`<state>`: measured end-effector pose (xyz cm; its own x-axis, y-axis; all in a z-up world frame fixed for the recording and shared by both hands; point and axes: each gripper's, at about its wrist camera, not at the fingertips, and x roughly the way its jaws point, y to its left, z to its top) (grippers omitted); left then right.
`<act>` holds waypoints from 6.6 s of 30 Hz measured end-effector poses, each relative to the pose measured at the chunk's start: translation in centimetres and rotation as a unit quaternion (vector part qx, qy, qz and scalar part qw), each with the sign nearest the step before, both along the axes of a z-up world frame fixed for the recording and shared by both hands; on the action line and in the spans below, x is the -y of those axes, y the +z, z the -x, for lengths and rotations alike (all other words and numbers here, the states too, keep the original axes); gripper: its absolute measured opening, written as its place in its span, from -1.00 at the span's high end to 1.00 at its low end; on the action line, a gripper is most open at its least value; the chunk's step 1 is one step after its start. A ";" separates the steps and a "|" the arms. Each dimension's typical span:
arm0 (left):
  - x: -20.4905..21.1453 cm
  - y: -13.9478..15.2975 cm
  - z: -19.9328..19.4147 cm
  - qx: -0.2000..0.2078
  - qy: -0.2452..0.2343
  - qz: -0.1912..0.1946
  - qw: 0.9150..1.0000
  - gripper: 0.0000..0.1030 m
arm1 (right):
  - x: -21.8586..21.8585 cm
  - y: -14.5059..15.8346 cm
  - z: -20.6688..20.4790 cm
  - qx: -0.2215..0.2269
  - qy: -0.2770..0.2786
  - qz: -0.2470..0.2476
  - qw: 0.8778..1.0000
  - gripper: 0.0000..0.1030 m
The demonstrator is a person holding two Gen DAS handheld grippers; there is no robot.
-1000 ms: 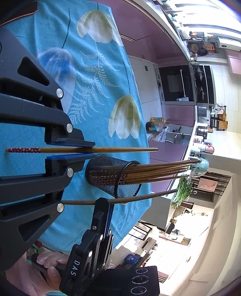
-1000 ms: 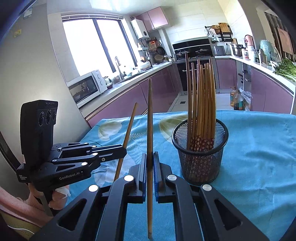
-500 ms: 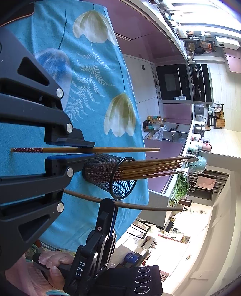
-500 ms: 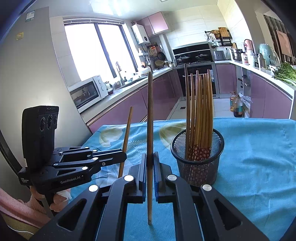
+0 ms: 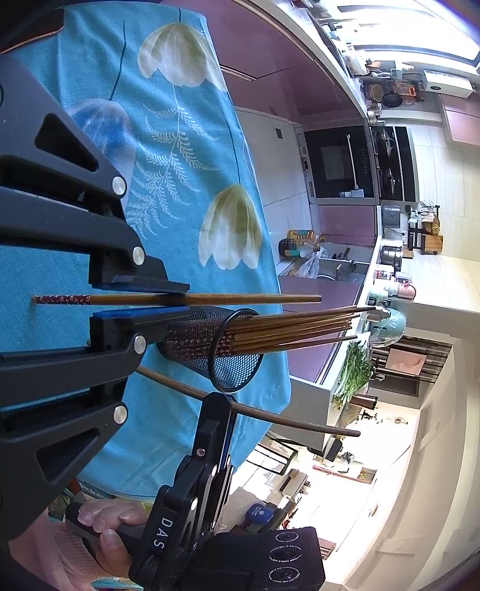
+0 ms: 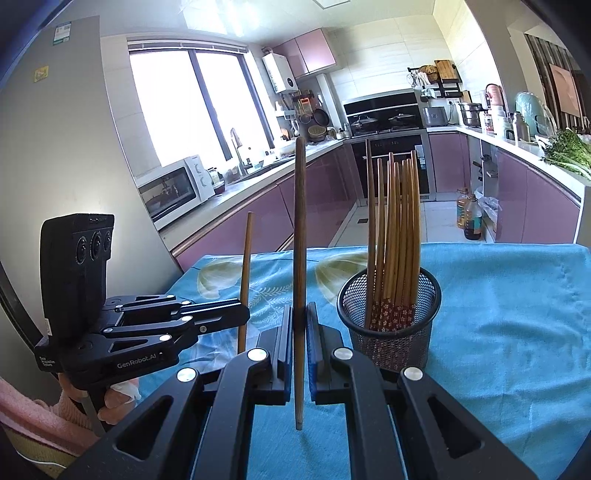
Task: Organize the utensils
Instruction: 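Raise both chopsticks upright and carry them toward the mesh cup, then move the left gripper's chopstick over the mesh cup while the right gripper follows, then lower both chopsticks tip-first into the mesh cup beside the others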
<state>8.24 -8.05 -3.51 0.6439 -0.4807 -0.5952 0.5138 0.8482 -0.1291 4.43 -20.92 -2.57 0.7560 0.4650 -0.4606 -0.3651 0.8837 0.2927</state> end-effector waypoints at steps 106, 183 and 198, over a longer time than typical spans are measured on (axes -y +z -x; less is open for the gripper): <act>-0.1 4.5 0.0 0.062 -0.013 0.017 0.998 0.85 | 2.1 4.3 0.3 0.072 -0.015 0.016 0.997 0.89; 5.4 10.1 -0.4 0.097 -0.047 0.040 0.993 0.85 | 3.8 5.5 -3.3 0.093 -0.052 0.032 0.994 0.89; 6.1 9.9 -0.9 0.092 -0.046 0.031 0.994 0.85 | 3.9 5.3 -3.9 0.083 -0.053 0.034 0.995 0.89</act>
<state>9.17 -14.16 6.41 0.6907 -0.5753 -0.4381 0.6089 0.7895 -0.0768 8.32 -24.83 2.71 0.8675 0.3505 -0.3531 -0.3074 0.9356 0.1734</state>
